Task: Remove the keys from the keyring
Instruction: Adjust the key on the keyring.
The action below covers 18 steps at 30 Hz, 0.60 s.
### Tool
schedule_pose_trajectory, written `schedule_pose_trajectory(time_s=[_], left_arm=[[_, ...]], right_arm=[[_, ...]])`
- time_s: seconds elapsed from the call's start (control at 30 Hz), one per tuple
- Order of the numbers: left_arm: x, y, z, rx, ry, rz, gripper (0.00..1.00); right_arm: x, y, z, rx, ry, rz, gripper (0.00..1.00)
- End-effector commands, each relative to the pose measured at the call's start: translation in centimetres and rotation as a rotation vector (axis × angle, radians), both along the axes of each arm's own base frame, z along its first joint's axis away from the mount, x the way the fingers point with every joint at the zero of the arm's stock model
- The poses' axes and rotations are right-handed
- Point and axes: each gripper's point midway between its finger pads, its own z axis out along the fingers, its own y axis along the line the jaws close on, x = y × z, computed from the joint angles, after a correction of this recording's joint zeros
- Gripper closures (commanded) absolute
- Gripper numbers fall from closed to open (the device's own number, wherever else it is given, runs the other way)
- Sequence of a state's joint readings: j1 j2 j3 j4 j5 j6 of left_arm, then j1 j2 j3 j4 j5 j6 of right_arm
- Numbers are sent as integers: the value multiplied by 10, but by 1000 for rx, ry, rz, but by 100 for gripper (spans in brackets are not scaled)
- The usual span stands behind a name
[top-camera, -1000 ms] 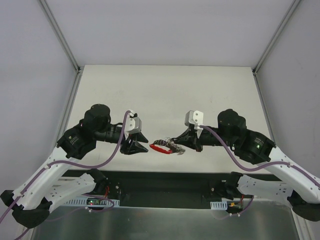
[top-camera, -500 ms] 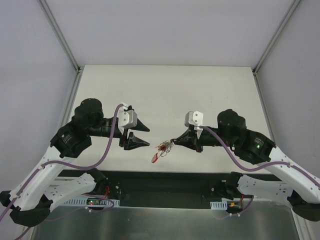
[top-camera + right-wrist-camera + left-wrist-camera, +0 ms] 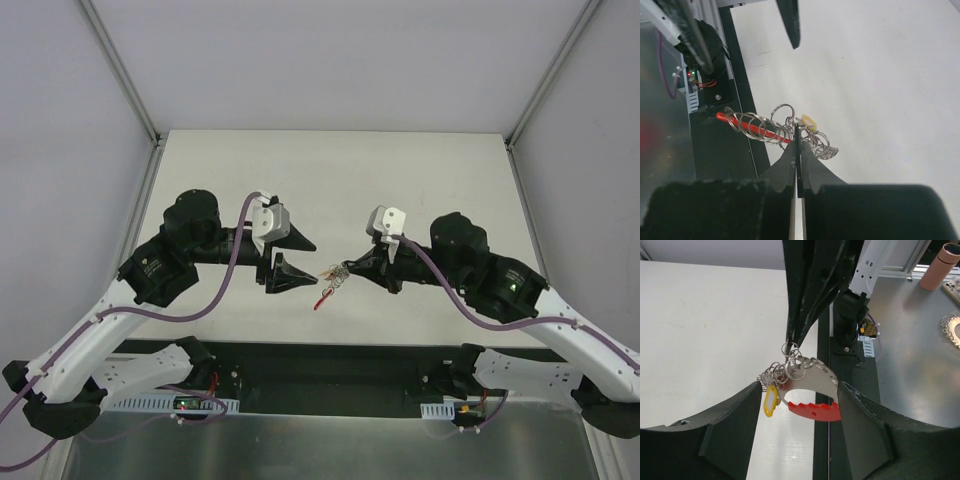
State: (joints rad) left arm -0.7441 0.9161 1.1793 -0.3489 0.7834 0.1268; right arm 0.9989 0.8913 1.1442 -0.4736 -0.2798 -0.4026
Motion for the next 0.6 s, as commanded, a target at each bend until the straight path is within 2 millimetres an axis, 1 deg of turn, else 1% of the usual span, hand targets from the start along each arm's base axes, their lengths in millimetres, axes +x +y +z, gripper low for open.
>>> schedule_pose_trajectory(time_s=[0.0, 0.1, 0.2, 0.23, 0.3, 0.33, 0.43, 0.47, 0.57], left_arm=[[5, -3, 12, -42, -51, 77, 37], [3, -6, 4, -29, -41, 90, 36], [5, -8, -9, -2, -37, 105, 34], [12, -8, -19, 23, -46, 141, 33], [20, -7, -27, 43, -56, 176, 33], [27, -7, -35, 66, -71, 205, 33], [37, -8, -48, 97, -98, 231, 31], [42, -7, -49, 101, -105, 248, 31], [43, -11, -51, 97, -122, 238, 31]], right_arm=[[17, -2, 29, 59, -20, -110, 99], [22, -3, 29, 53, -11, -142, 99], [25, -2, 28, 42, 4, -157, 99], [24, -1, 29, 42, 8, -156, 99], [23, 1, 29, 45, 15, -147, 99], [22, 2, 30, 50, 19, -140, 99], [17, 4, 33, 62, 27, -112, 99], [15, 5, 33, 66, 30, -101, 99], [13, 5, 35, 82, 35, -93, 99]])
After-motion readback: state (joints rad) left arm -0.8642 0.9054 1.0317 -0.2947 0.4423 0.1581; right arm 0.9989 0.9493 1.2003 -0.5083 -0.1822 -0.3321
